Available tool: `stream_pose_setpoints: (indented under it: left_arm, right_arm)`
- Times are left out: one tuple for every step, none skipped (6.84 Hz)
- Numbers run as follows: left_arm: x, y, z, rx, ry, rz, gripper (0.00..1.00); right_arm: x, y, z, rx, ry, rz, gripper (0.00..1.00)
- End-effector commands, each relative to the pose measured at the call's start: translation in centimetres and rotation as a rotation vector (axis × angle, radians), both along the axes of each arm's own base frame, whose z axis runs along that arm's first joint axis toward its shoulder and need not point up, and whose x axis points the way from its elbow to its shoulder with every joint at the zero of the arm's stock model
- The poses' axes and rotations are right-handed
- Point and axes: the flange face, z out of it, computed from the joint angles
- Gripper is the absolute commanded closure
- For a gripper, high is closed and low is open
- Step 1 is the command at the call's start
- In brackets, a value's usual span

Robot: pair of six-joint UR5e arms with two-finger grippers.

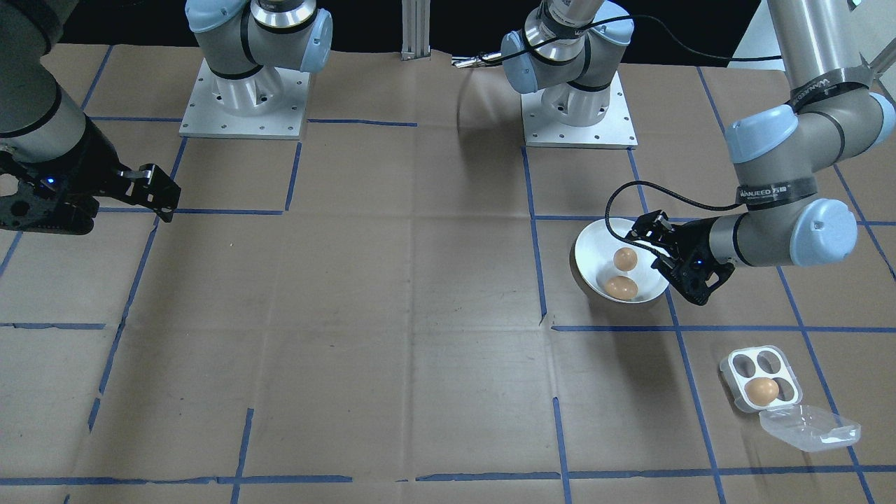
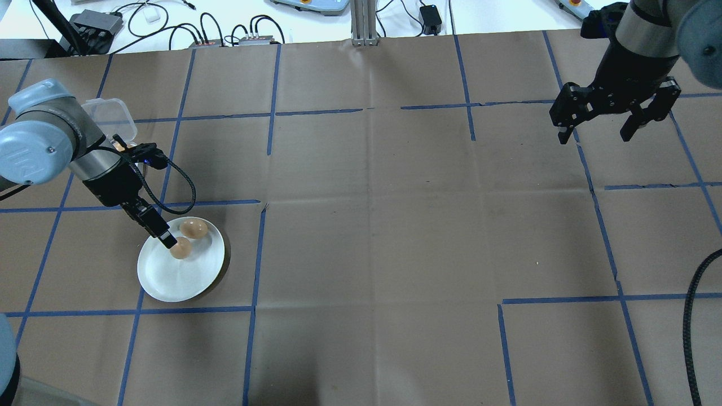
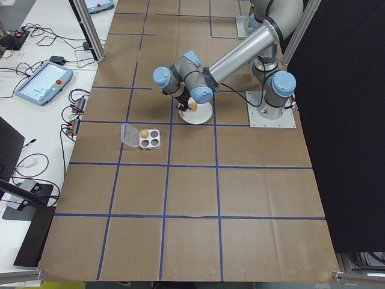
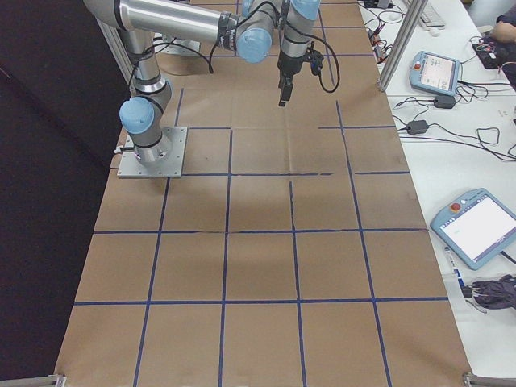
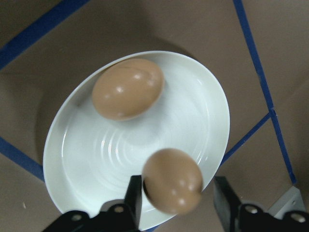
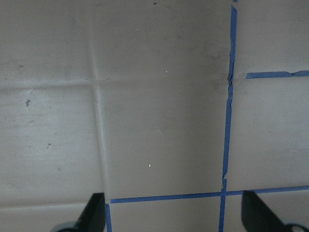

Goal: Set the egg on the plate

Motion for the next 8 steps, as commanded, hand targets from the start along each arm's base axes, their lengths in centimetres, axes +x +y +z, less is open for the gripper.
stream_pose_setpoints:
  left_arm:
    - [2.4, -3.6, 2.0, -0.185, -0.085, 0.013, 0.05]
    - [4.1, -6.6, 3.0, -0.252, -0.119, 0.025, 0.05]
    - [5.6, -9.6, 3.1, -0.255, -0.164, 0.135, 0.06]
    - [7.6, -11.9, 2.8, -0.213, -0.256, 0.411, 0.06]
    - [9.6, -13.2, 2.5, -0.185, -0.321, 0.626, 0.06]
    - [10.5, -14.0, 2.6, -0.164, -0.36, 0.769, 0.06]
    - [11.1, -14.3, 2.2, -0.123, -0.403, 0.942, 0.06]
    - [11.6, -14.9, 1.9, -0.109, -0.433, 1.067, 0.06]
  right_arm:
    - [0.0, 0.0, 0.0, 0.0, 0.0, 0.0, 0.0]
    - [0.0, 0.0, 0.0, 0.0, 0.0, 0.0, 0.0]
    - [0.0, 0.0, 0.0, 0.0, 0.0, 0.0, 0.0]
    - [0.0, 0.0, 0.0, 0.0, 0.0, 0.0, 0.0]
    - [0.0, 0.0, 0.0, 0.0, 0.0, 0.0, 0.0]
    - [0.0, 0.0, 0.0, 0.0, 0.0, 0.0, 0.0]
    - [0.0, 0.0, 0.0, 0.0, 0.0, 0.0, 0.0]
    - [0.0, 0.0, 0.0, 0.0, 0.0, 0.0, 0.0]
